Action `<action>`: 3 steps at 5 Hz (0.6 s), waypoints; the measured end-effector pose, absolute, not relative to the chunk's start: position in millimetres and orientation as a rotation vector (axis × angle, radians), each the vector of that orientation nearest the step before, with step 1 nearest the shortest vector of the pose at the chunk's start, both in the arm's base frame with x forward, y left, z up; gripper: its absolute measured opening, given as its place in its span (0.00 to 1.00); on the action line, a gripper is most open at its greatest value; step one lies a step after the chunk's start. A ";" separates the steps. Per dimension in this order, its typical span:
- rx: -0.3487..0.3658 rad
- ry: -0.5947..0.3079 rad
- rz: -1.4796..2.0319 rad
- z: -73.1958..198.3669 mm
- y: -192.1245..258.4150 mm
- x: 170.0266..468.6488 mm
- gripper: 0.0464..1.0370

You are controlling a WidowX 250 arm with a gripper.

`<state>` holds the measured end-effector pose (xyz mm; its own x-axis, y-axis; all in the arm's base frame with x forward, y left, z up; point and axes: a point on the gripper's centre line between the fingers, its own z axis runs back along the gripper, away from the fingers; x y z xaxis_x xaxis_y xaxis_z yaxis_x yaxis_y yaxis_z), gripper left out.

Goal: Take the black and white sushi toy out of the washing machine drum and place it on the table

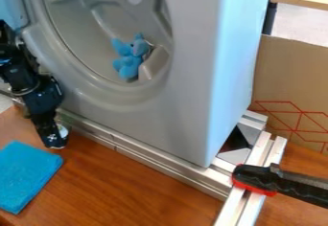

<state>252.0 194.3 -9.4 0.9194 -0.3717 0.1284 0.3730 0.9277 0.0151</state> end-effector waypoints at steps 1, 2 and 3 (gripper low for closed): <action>-0.017 -0.114 -0.370 -14.6 198.3 254.7 0.56; -0.025 -0.089 -0.361 -13.3 199.6 252.0 0.87; -0.047 -0.091 -0.322 -10.8 203.5 245.2 0.97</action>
<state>245.2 203.5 -10.8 0.9447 -0.3134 0.0965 0.3176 0.9477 -0.0319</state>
